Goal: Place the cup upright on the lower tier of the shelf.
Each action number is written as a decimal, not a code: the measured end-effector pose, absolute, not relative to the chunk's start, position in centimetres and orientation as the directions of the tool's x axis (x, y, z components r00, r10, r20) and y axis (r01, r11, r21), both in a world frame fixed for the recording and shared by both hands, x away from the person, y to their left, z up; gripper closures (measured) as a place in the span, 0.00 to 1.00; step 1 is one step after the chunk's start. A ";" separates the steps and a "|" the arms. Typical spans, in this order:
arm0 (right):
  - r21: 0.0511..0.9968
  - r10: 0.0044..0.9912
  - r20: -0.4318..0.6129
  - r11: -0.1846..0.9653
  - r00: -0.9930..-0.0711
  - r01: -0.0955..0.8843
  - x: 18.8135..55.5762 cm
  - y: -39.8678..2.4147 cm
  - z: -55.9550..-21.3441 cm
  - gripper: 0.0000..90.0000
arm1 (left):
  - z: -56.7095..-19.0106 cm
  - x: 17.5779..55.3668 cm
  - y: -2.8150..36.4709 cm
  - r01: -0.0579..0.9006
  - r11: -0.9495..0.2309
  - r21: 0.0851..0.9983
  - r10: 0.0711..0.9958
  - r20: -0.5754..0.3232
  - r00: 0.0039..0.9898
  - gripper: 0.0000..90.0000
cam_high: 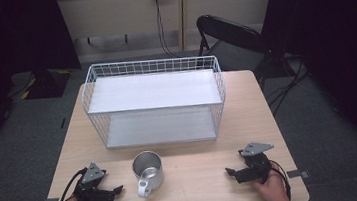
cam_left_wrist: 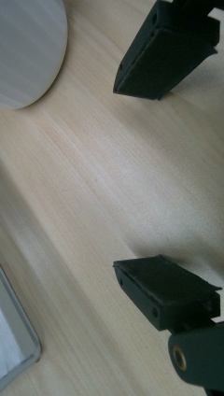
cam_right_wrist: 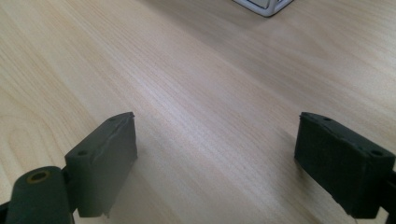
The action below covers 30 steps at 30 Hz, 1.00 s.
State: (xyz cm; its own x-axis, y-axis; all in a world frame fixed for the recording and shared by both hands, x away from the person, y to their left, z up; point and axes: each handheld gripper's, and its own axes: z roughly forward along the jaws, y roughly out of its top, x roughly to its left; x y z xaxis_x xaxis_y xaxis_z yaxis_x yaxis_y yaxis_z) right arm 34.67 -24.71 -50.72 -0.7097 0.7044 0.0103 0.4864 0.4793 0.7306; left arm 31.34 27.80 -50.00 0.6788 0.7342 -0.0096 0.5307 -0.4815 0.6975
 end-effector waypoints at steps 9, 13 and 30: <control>0.731 0.704 0.010 0.480 -0.710 0.486 34.7 -24.7 -50.7 0.14 | -49.2 30.7 27.1 0.546 -0.493 0.677 0.721 -0.033 0.692 0.19; 0.731 0.704 0.010 0.479 -0.710 0.486 34.7 -24.7 -50.7 0.14 | -48.5 30.1 26.6 0.534 -0.486 0.692 0.703 -0.054 0.709 0.20; 0.730 0.710 0.011 0.475 -0.704 0.491 34.6 -24.7 -50.7 0.14 | -47.1 27.3 24.4 0.516 -0.506 0.692 0.652 -0.086 0.754 0.20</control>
State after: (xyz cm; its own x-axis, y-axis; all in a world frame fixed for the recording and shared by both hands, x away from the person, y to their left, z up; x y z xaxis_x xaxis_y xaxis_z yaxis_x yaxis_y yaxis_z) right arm 34.62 -24.67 -50.71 -0.7036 0.7105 0.0109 0.4913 0.4754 0.7298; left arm 27.32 24.43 -47.09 0.7536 0.6517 -0.0859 0.5160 -0.5055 0.6915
